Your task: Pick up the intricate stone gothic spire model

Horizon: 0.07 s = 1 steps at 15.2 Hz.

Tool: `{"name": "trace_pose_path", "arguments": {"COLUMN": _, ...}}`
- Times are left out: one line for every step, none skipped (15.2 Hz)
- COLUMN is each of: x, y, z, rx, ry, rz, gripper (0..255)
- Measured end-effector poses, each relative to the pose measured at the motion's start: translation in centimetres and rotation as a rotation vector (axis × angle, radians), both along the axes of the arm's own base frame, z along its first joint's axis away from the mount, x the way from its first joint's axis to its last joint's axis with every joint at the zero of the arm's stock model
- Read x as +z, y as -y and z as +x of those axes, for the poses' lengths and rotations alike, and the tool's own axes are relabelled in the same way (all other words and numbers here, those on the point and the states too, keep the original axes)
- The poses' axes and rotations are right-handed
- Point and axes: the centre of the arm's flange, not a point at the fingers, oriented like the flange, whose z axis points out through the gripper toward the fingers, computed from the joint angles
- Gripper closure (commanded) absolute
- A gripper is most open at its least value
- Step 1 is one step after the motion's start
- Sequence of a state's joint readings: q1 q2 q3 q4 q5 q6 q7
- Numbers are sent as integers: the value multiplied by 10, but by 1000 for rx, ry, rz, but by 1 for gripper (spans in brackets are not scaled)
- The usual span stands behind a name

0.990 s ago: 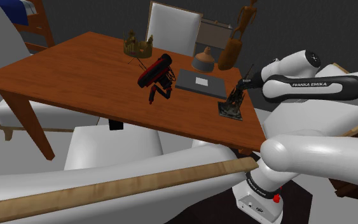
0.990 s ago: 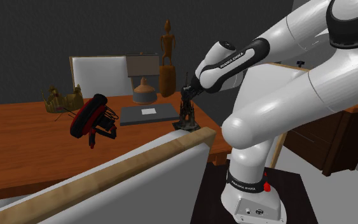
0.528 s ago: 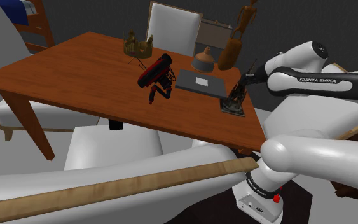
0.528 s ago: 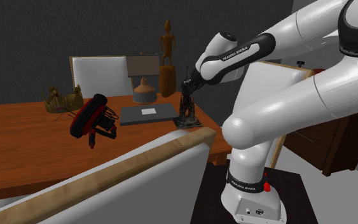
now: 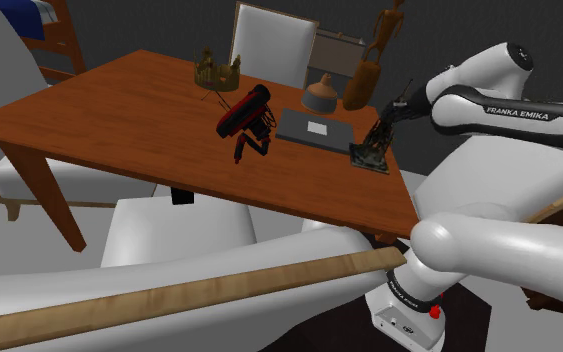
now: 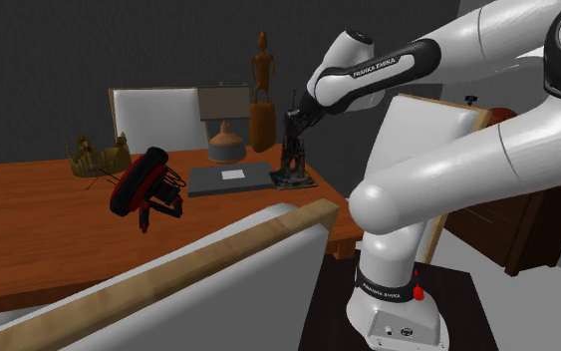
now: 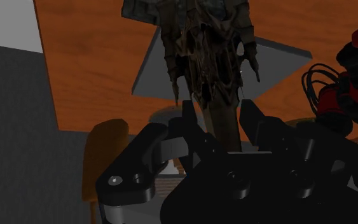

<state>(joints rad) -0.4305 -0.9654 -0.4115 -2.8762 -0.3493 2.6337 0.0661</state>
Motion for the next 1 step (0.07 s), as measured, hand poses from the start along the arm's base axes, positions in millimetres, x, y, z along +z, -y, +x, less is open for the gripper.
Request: {"name": "trace_pose_path", "arguments": {"x": 3, "y": 0, "z": 0, "rx": 0, "ry": 0, "rz": 0, "gripper": 255}}
